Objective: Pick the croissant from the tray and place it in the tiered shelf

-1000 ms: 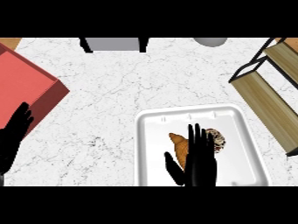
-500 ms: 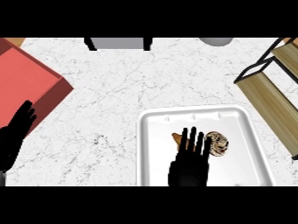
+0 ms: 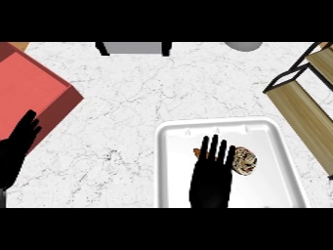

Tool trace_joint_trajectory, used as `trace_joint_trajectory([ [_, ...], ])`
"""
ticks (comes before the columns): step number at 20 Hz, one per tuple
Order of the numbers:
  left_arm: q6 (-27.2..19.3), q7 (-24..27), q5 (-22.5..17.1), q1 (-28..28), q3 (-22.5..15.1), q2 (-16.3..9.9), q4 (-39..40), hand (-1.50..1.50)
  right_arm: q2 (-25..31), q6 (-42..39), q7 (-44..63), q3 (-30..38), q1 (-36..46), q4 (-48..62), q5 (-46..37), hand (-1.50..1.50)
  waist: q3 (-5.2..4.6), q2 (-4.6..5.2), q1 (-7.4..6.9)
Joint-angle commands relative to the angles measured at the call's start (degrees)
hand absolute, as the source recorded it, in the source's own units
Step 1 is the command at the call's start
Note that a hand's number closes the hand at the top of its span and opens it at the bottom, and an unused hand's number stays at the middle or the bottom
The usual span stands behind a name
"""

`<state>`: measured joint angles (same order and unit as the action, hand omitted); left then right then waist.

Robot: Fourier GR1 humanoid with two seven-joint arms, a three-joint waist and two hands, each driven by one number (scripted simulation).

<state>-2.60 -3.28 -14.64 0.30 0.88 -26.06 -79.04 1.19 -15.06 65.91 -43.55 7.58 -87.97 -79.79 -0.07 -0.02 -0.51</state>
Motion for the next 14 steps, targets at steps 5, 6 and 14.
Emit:
trace_joint_trajectory([
  [5,-1.3,-0.1,1.9,0.5,0.2,1.3,-0.8,0.0,-1.1,-9.5,7.6,3.7,1.9,0.2,-0.3,-1.5,0.05,-0.04,0.35],
  [6,1.7,-0.9,-0.1,0.2,1.3,0.0,-0.7,0.0,-1.1,-3.6,8.0,1.7,0.3,3.2,-0.8,-1.5,0.07,0.0,0.23],
  [14,2.6,0.8,1.8,2.3,2.7,0.7,-1.6,0.0,-1.1,-2.9,5.9,4.3,4.2,7.0,-0.2,-1.5,0.07,0.01,-0.03],
])
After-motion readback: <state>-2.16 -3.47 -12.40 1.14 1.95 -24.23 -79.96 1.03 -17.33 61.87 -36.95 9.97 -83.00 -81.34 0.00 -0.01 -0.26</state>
